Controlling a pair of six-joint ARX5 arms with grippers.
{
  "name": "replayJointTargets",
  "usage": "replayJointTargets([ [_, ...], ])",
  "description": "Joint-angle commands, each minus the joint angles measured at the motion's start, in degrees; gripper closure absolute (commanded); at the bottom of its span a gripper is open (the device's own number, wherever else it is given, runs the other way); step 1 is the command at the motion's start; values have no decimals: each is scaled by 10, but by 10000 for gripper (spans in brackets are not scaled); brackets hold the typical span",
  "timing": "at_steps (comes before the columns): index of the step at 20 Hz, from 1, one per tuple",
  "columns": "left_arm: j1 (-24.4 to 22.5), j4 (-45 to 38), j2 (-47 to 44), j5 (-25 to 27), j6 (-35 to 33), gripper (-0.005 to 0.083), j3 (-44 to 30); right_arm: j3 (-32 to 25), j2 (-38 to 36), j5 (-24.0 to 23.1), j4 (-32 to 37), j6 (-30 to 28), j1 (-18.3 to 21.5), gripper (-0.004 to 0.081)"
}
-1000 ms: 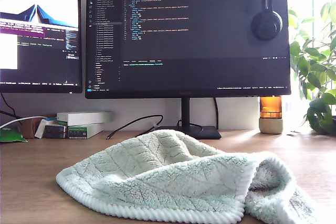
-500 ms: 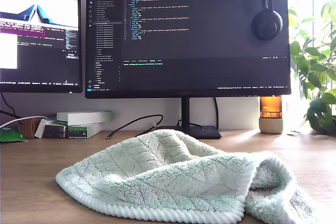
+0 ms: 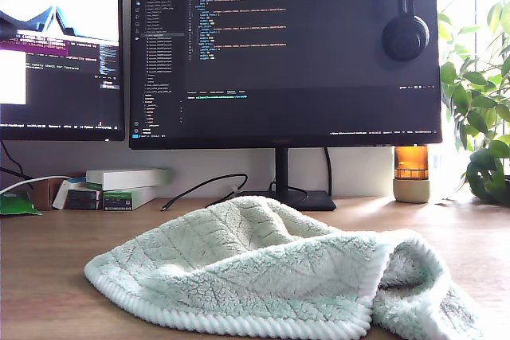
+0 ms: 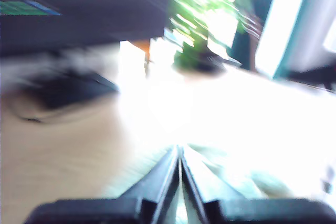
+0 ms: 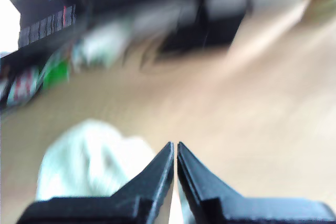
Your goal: Fold the tea towel to a neat square and place it to the right
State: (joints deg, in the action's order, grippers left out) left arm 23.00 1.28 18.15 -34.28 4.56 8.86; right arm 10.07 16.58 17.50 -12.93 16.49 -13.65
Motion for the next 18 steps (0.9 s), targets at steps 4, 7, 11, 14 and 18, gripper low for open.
replayJointTargets([
  [4,147,-48,158,45,-81,796,39,71,123,35,5,-33,-44,781],
  [7,225,-52,254,81,-177,796,72,103,188,47,-29,-89,-54,781],
  [11,288,-57,364,93,-291,796,113,130,245,44,-52,-141,-54,781],
  [14,316,-62,439,96,-322,712,136,137,263,44,-43,-152,-54,781],
  [18,319,-116,532,102,-335,609,147,137,268,37,-41,-153,-54,781],
])
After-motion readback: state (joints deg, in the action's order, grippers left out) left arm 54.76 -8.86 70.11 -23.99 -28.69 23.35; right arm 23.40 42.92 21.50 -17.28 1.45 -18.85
